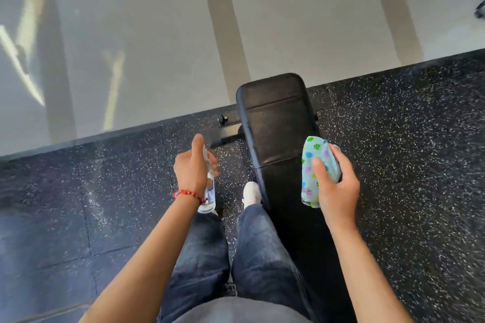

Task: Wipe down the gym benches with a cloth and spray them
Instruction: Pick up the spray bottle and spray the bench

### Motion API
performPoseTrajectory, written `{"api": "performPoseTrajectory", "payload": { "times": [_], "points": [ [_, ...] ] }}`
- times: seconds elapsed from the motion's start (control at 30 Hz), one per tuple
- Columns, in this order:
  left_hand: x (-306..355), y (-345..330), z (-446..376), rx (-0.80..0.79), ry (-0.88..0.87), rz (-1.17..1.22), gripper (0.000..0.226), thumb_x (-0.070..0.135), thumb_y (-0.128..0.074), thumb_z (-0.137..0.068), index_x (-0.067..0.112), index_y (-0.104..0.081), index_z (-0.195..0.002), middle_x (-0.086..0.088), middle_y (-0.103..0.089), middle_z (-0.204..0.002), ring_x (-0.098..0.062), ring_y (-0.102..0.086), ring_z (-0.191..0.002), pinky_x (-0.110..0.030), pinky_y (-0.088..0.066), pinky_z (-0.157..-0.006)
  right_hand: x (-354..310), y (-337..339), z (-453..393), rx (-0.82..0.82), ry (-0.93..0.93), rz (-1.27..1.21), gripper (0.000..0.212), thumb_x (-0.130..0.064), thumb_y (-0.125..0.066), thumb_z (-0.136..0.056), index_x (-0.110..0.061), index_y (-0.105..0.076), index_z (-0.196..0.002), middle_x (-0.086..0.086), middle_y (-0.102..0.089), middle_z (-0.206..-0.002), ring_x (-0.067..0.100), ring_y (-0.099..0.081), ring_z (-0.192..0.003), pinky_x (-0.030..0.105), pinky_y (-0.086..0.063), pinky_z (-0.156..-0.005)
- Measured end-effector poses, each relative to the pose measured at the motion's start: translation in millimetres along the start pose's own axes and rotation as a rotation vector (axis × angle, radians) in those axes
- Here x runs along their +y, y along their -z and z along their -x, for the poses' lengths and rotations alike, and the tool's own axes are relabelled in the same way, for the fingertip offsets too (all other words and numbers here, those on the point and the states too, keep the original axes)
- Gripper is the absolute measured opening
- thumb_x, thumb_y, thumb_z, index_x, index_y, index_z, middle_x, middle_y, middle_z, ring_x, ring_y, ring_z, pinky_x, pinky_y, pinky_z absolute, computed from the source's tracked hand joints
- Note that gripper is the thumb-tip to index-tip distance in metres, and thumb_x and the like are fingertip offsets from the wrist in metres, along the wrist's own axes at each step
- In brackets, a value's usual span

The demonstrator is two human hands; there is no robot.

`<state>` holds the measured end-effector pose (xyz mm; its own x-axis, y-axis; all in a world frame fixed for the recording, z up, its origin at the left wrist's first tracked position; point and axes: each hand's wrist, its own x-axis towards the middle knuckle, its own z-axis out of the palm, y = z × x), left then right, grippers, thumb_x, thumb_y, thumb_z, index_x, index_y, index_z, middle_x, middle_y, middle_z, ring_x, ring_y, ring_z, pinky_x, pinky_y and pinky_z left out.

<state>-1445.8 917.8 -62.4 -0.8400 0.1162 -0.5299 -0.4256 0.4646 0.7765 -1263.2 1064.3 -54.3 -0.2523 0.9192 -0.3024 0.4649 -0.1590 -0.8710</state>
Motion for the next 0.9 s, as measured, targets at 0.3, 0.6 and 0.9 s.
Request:
{"api": "performPoseTrajectory", "payload": {
  "times": [0.3, 0.6, 0.9],
  "points": [
    [-11, 94, -40, 0.053, 0.069, 0.109, 0.068, 0.051, -0.038, -0.094, 0.017, -0.057, -0.038, -0.001, -0.053, -0.035, -0.022, -0.055, -0.040, -0.022, -0.042, -0.041, -48, -116, 31, -0.195, 0.117, 0.067, 0.037, -0.021, -0.068, -0.082, -0.023, -0.059, -0.118, -0.016, -0.059, -0.111, -0.016, -0.053, -0.097, 0.004, -0.043, -0.081],
    [-31, 244, -94, 0.275, 0.138, 0.270, 0.065, 0.045, -0.040, -0.095, 0.012, -0.055, -0.041, -0.001, -0.052, -0.035, -0.013, -0.051, -0.032, -0.019, -0.045, -0.040, -93, -270, 102, -0.461, 0.240, 0.144, 0.034, -0.023, -0.069, -0.080, -0.032, -0.059, -0.112, -0.025, -0.057, -0.106, -0.020, -0.051, -0.095, 0.000, -0.040, -0.076],
    [-65, 355, -120, 0.522, 0.249, 0.416, 0.065, 0.047, -0.037, -0.093, 0.008, -0.057, -0.044, 0.000, -0.052, -0.035, -0.013, -0.051, -0.034, -0.023, -0.041, -0.049, -131, -400, 160, -0.813, 0.374, 0.224, 0.037, -0.022, -0.071, -0.079, -0.029, -0.061, -0.114, -0.034, -0.054, -0.105, -0.020, -0.051, -0.096, 0.000, -0.038, -0.081]
  ]
}}
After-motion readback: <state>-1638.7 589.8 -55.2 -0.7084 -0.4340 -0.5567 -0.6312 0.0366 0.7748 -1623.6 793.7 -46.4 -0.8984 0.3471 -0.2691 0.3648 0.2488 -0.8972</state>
